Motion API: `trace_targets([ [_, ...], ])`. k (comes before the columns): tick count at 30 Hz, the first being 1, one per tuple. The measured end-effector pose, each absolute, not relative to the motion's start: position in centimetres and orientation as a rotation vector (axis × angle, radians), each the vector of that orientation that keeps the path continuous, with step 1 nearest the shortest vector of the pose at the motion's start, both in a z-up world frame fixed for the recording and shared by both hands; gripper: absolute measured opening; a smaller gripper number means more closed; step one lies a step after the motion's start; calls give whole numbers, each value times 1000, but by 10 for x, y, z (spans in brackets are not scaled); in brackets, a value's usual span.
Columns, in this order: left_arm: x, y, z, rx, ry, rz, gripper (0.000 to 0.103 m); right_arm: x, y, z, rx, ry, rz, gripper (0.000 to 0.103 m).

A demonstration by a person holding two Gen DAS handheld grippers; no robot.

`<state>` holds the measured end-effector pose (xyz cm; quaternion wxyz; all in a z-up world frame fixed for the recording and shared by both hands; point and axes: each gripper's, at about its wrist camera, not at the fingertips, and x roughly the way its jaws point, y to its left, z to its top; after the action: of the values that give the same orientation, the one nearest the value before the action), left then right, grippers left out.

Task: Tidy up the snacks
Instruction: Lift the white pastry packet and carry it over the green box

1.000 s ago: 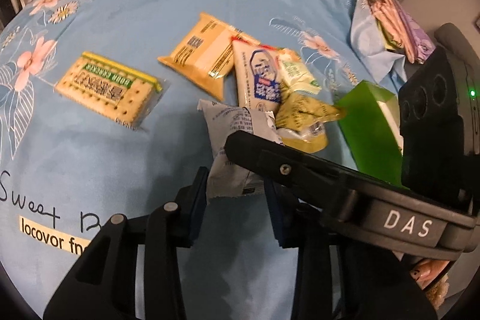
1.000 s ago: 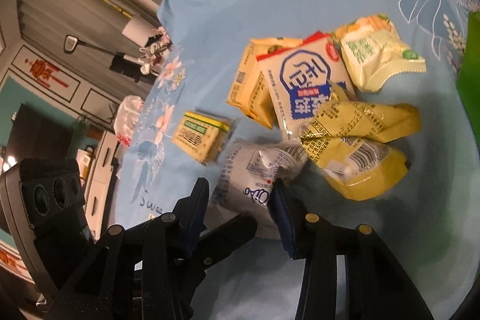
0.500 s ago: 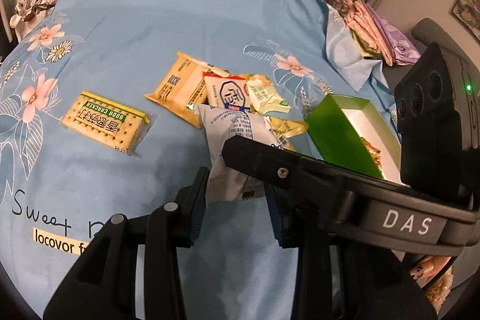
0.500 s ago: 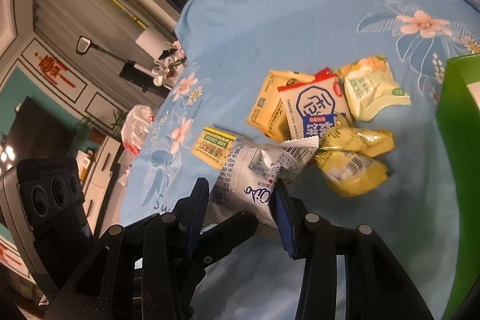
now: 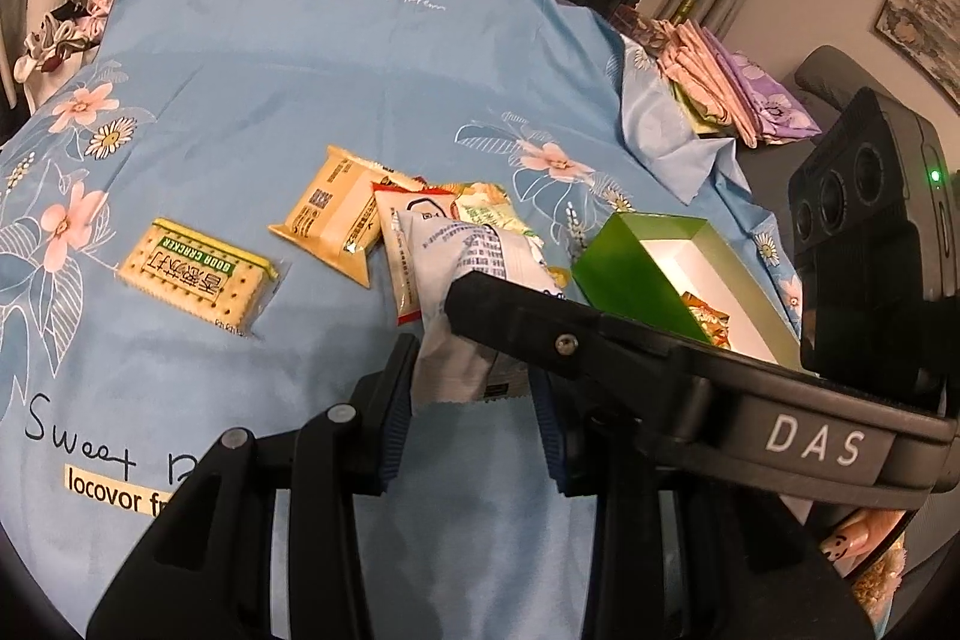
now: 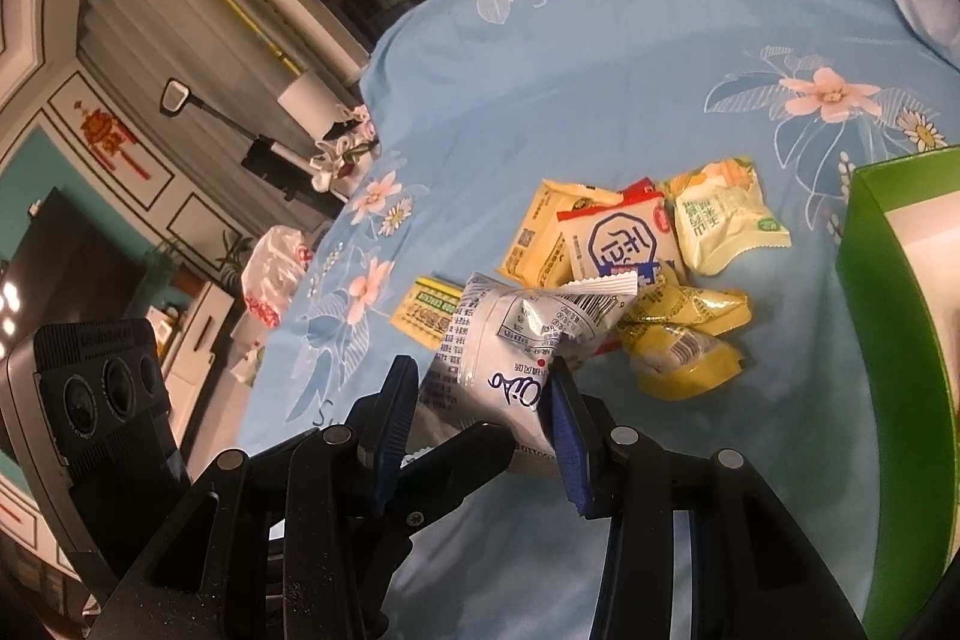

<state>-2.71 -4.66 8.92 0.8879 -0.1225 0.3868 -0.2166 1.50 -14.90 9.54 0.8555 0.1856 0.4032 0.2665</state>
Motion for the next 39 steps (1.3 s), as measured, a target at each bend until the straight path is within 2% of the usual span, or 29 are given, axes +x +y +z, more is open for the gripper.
trace_targets([
  [39, -44, -76, 133, -242, 688, -523, 35, -17, -182, 141, 382, 712, 510, 46],
])
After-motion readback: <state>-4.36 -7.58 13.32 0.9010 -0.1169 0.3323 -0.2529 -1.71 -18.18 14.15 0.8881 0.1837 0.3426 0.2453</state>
